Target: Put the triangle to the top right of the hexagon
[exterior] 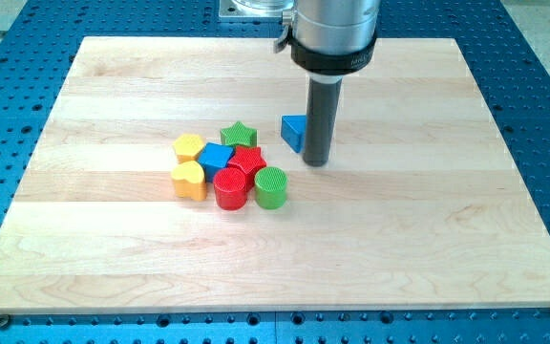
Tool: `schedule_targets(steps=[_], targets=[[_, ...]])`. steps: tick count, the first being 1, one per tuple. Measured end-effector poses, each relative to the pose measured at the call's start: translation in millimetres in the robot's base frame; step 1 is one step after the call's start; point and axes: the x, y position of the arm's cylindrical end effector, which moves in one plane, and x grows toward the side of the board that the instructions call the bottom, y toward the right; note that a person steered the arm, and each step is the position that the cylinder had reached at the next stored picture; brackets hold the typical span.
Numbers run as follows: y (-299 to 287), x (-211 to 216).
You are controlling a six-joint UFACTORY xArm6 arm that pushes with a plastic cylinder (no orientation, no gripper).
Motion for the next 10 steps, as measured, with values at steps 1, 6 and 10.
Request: schedule_targets(steps=[1,6,10], targets=[[-23.2,-27.9],[-103.9,-104.7],[-82.6,-87.5]])
